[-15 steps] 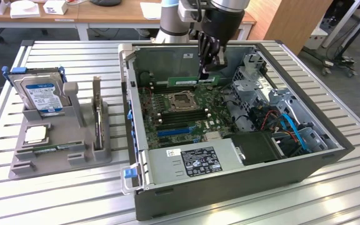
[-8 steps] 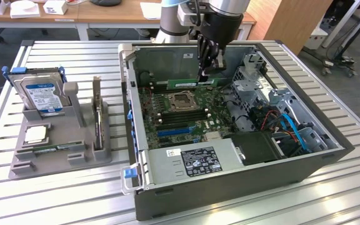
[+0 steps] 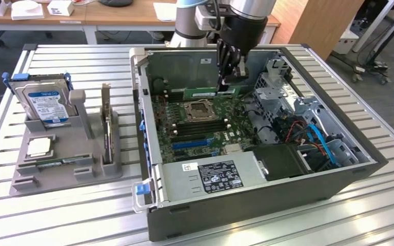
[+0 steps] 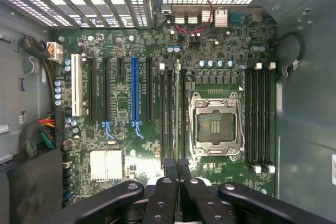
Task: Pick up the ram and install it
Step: 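Insert the ram into the slot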
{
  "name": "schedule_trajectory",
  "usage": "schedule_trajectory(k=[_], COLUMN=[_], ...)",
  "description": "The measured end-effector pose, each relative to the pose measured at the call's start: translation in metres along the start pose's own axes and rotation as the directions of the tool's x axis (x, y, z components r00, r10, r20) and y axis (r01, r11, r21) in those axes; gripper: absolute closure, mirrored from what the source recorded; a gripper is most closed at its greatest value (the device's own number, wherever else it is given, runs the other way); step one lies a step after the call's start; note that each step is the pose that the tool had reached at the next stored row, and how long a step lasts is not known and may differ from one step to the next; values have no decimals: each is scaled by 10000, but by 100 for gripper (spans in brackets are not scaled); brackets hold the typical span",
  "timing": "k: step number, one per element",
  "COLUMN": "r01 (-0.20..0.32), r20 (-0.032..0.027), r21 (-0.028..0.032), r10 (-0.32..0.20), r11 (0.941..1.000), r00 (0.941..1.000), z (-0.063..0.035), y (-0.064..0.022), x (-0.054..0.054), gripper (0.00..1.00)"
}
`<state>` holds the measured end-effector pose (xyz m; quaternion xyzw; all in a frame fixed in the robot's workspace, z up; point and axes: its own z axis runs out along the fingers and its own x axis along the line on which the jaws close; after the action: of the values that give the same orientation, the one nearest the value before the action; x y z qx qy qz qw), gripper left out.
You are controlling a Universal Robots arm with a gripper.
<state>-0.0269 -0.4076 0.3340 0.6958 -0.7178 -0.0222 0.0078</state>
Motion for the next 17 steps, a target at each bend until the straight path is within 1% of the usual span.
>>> schedule_trajectory(k=[2, 17], r01=[-1, 1], r20=[-1, -1], r21=[0, 0], r10=[1, -1], r11=[10000, 10000], r00=[10000, 10000], z=[23, 294], y=[-1, -13], x=[1, 7], gripper=[89, 89])
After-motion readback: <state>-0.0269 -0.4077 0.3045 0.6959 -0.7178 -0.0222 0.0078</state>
